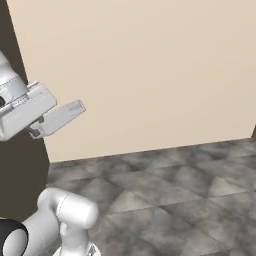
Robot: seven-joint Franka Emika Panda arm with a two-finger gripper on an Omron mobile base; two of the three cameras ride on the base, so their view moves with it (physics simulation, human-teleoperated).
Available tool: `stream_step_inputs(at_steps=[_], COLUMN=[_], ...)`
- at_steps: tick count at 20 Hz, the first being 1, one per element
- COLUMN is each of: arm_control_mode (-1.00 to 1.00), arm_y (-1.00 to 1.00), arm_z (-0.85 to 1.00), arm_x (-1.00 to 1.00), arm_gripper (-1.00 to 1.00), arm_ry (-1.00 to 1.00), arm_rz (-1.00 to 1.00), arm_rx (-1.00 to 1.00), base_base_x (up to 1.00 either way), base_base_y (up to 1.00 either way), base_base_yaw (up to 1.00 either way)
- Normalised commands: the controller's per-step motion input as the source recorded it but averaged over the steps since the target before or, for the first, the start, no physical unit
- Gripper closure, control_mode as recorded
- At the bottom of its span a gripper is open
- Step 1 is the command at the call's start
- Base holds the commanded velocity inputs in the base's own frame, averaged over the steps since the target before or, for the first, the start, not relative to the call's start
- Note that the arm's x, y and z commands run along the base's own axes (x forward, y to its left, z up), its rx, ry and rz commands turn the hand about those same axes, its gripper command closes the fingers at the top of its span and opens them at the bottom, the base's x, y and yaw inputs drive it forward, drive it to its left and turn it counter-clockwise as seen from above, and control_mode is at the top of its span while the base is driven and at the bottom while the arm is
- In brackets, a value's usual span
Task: Retrieve the tupperware from the cabinet, then place the raw meat into the tupperware to avoid contamination.
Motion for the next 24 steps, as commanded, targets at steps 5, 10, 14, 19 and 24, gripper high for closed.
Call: stream_step_inputs(at_steps=[5,10,14,19,24], arm_control_mode=[1.0,1.0,1.0,1.0,1.0], arm_y=[0.0,0.0,0.0,0.0,0.0], arm_z=[0.0,0.0,0.0,0.0,0.0], arm_x=[0.0,0.0,0.0,0.0,0.0], arm_gripper=[1.0,1.0,1.0,1.0,1.0], arm_ry=[0.0,0.0,0.0,0.0,0.0], arm_rz=[0.0,0.0,0.0,0.0,0.0], arm_rx=[0.0,0.0,0.0,0.0,0.0], base_base_x=[0.85,0.84,0.37,0.02,0.01], base_base_y=[0.35,0.33,0.22,0.0,0.0], base_base_yaw=[-0.21,-0.24,-0.41,-0.5,-0.5])
